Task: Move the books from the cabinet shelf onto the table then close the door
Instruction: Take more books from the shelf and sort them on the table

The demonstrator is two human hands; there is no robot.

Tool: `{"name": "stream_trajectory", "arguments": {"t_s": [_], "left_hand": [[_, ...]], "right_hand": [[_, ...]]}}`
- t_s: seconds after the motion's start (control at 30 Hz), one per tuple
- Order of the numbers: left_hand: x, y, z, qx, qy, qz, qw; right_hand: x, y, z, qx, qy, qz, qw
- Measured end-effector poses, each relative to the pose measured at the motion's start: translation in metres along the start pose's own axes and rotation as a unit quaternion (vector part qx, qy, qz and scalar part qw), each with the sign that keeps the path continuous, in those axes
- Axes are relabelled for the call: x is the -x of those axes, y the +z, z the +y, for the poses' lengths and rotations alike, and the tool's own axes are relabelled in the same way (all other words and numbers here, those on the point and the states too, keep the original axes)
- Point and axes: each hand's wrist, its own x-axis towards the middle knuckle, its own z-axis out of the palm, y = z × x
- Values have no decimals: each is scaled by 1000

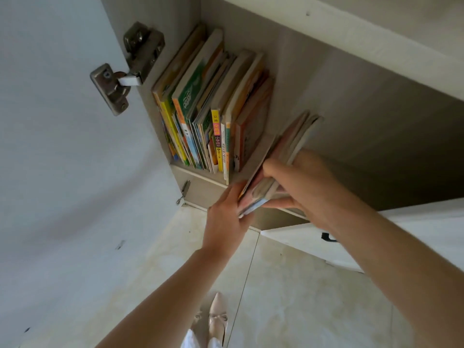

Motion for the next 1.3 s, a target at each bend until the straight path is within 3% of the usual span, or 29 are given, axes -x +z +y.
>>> {"name": "stream_trajectory", "arguments": {"t_s": [0.17, 0.23, 0.4, 0.5, 0.67, 0.9, 1.03, 1.3], "left_hand": [[12, -27, -21, -10, -14, 0, 1000], [13, -33, -25, 10, -14, -15, 1000], [14, -38, -33, 48, -5, -51, 998], [10, -41, -37, 57, -13, -71, 996], [4, -48, -42, 79, 13, -114, 990], [-7, -49, -41, 50, -7, -84, 995], [-24, -51, -43, 12, -53, -112, 992], [-15, -101, 8, 185, -154, -172, 955]], "right_hand": [[15, 4, 42, 129, -133, 76, 980], [0, -13, 59, 89, -126, 78, 985], [-48, -56, 87, 201, -71, 13, 977], [-64, -62, 81, 215, -95, -15, 972], [-74, -65, 67, 180, -65, -59, 980], [-71, -56, 76, 158, -108, -5, 982], [-67, -56, 87, 86, -104, 11, 991], [5, -56, 67, 27, -93, 6, 995]]}}
